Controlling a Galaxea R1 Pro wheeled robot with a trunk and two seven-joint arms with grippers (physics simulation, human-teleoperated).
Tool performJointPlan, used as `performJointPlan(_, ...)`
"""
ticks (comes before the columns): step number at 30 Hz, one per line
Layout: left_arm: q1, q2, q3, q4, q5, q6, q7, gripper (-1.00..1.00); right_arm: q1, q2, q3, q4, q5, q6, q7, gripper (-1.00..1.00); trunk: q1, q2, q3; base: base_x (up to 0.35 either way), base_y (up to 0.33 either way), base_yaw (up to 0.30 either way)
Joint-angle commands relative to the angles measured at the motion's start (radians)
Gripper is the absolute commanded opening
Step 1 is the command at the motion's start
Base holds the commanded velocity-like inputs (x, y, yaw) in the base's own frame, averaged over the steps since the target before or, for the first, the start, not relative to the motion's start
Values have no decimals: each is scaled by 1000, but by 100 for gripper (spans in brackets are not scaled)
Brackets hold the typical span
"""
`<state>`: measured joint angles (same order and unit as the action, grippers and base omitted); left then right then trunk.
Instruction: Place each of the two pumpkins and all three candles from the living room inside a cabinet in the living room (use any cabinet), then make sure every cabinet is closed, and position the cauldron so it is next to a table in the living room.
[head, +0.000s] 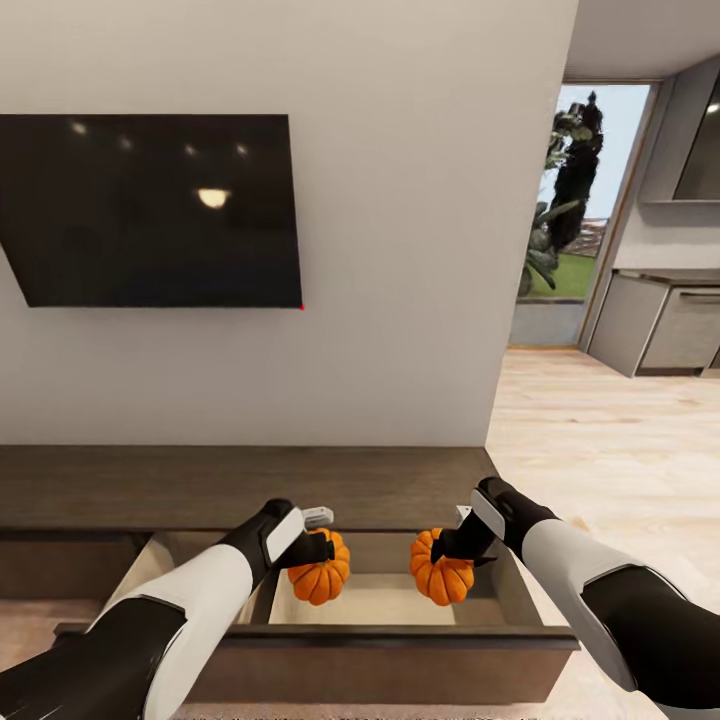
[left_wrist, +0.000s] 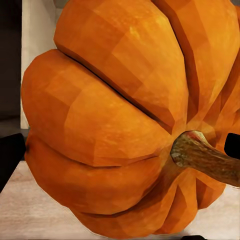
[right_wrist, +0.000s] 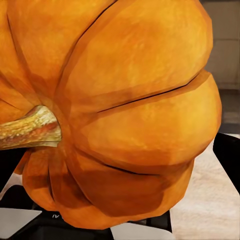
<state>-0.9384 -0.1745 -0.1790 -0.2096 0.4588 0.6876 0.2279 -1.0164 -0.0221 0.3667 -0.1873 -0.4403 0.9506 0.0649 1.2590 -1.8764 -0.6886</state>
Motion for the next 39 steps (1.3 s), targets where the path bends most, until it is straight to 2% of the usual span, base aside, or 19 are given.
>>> performJointPlan(1, 0, 0, -4, 5, 11, -9, 5, -100, -1, -1, 8, -1, -1, 4, 7, -100, 0, -1, -3, 0, 0, 0)
performJointPlan(12, 0, 0, -4, 10, 11, -20, -21, -100, -1, 2, 8, 12, 0, -78, 7, -100, 0, -1, -20, 0, 0, 0)
performJointPlan(24, 0, 0, -5, 10, 11, -22, -46, -100, -1, 6, 8, 18, 0, -84, 7, -100, 0, -1, -39, 0, 0, 0)
performJointPlan(39, 0, 0, -5, 10, 10, -23, -49, -100, -1, 7, 8, 19, 0, -84, 7, -100, 0, -1, -62, 0, 0, 0)
